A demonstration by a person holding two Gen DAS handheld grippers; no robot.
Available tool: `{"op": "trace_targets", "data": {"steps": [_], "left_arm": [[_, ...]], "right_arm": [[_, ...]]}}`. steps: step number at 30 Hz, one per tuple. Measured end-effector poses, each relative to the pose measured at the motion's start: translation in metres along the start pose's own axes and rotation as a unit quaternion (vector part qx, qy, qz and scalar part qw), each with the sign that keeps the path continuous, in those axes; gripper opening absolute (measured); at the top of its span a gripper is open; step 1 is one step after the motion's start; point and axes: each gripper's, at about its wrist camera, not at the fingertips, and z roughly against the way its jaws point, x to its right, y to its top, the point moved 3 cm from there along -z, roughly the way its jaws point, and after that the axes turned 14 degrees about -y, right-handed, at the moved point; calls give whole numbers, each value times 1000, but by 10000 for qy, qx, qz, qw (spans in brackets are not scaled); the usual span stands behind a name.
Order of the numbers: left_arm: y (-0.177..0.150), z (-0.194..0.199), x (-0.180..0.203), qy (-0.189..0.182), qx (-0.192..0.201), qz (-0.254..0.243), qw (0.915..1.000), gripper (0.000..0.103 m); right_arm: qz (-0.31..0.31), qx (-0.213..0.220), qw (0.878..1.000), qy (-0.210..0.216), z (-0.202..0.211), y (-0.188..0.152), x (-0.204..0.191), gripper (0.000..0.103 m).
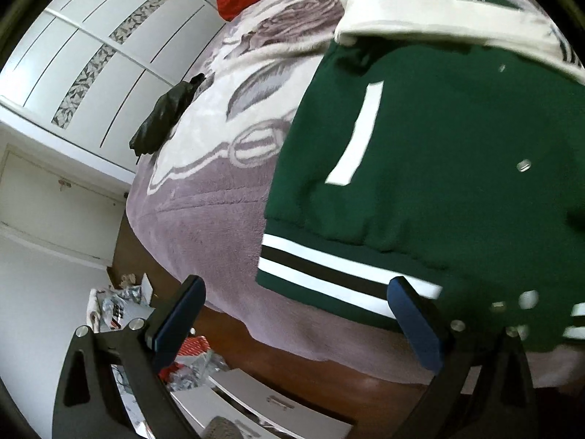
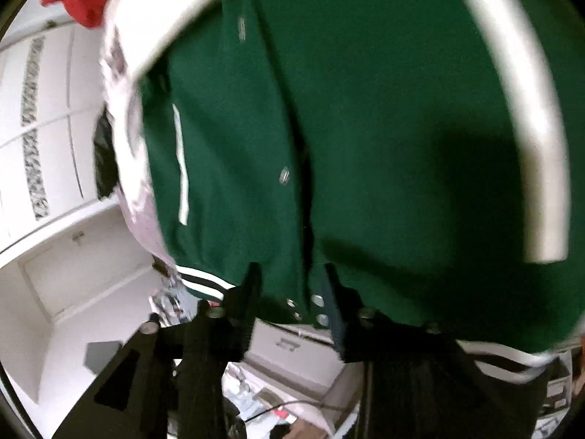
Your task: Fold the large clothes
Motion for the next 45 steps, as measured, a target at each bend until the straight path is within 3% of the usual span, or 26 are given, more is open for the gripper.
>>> {"op": "trace_targets", "data": {"steps": [5, 8, 11, 14, 16, 19, 24, 28, 31, 32, 34, 35, 37, 41, 45], "left_arm": [[2, 31, 60, -182, 55, -252, 9995, 103], [-1, 47, 129, -293, 18, -695, 9971, 103], [-5, 69, 207, -151, 146, -1247, 9920, 103], [-16, 82, 297, 258, 263, -1980, 9795, 103], [-25, 79, 352, 572, 232, -2559, 9647, 103], [-29, 61, 399, 1047, 139, -2878, 9519, 103], [-8, 30, 409, 1543, -240, -2529, 9548, 103], [9, 22, 399, 1768, -361, -2292, 9565, 103], [17, 17, 380, 1609, -507, -1883, 9675, 101], [18, 16, 375, 1474, -569, -1746, 9719, 97], [19, 18, 373, 1348, -555, -1711, 9744, 43], [20, 18, 370, 1467, -592, -1694, 9728, 4], [22, 25, 363, 1282, -528, -1499, 9789, 1], [26, 29, 347, 1301, -564, -1392, 9801, 0], [24, 27, 339, 1023, -662, -1298, 9840, 4]], "right_arm": [[-261, 348, 9972, -608, 70, 23, 86, 41], [-283, 435, 9930, -1064, 99, 43, 152, 42], [-223, 357, 9935, -1058, 110, 71, 190, 47], [117, 179, 9950, -974, 133, 97, 242, 50], [425, 72, 9941, -991, 133, 113, 255, 62], [841, -137, 9922, -906, 136, 142, 273, 68], [1248, -399, 9903, -458, 132, 194, 286, 71], [1250, -530, 9883, 699, 124, 239, 279, 71], [993, -545, 9823, 1489, 114, 272, 268, 73], [895, -515, 9783, 1798, 110, 287, 261, 74], [805, -505, 9708, 2204, 103, 303, 249, 76], [753, -508, 9672, 2371, 99, 311, 243, 78], [717, -509, 9646, 2488, 88, 322, 229, 81], [791, -569, 9637, 2484, 63, 327, 201, 93], [692, -564, 9673, 2374, 57, 324, 189, 103]]}}
